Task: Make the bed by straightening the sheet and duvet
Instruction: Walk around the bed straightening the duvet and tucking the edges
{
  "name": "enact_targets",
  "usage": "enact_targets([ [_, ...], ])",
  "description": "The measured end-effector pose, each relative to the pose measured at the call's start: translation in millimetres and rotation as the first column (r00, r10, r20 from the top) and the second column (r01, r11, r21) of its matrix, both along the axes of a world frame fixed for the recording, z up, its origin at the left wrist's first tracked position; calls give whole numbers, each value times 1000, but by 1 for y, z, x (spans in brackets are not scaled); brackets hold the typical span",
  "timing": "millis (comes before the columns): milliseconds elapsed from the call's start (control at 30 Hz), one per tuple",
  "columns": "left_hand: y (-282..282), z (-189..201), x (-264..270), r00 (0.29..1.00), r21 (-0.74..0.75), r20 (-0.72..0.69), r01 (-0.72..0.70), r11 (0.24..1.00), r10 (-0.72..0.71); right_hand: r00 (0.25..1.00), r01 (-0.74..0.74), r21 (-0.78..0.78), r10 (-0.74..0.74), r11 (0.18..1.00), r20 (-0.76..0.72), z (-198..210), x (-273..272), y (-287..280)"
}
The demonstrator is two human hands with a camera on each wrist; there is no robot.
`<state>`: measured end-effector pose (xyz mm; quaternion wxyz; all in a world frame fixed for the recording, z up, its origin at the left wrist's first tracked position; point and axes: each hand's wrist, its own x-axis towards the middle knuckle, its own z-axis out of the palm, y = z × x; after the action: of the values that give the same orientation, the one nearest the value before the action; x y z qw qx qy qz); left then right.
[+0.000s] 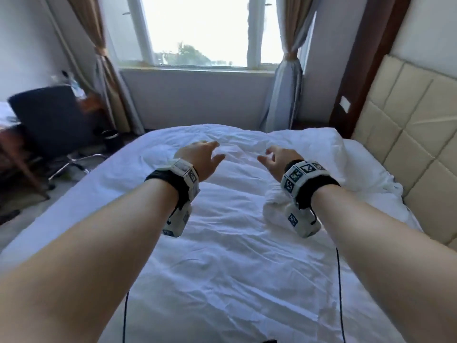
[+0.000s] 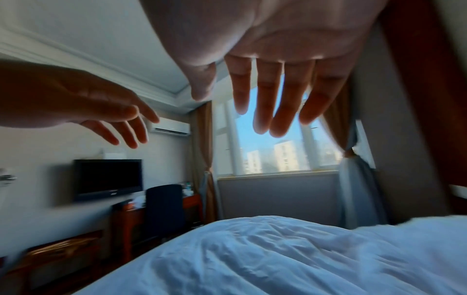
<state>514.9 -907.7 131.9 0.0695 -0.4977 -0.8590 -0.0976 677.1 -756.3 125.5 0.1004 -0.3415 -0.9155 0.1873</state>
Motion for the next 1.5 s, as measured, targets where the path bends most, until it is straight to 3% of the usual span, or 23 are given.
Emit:
enact_targets([
  [267,-254,-3,-159,946,82,38,-325,942,323,939,-343,61,345,937,-13,6,-216,-210],
  [500,-465,8,-282,854,125,40,-520,845,519,856,-513,50,516,857,-46,9,-380,-398],
  [700,-607,20,-375,751,187,35,-653,733,660,756,-647,79,651,758,-59,28,-516,-523],
  [867,-711,-3,-459,634,123,32,-770,627,773,652,-755,57,757,653,-29,0,-646,-625],
  [1100,-817,-13,-623,490,58,24,-871,488,871,525,-851,20,851,525,-18,-24,-837,-740],
  [1333,-899,-8,-777,466,66,41,-884,463,884,479,-877,34,877,480,-27,-14,-1006,-829],
  [1500,-944,-32,-931,518,36,9,-855,517,855,526,-850,33,850,527,-31,-34,-1137,-870],
])
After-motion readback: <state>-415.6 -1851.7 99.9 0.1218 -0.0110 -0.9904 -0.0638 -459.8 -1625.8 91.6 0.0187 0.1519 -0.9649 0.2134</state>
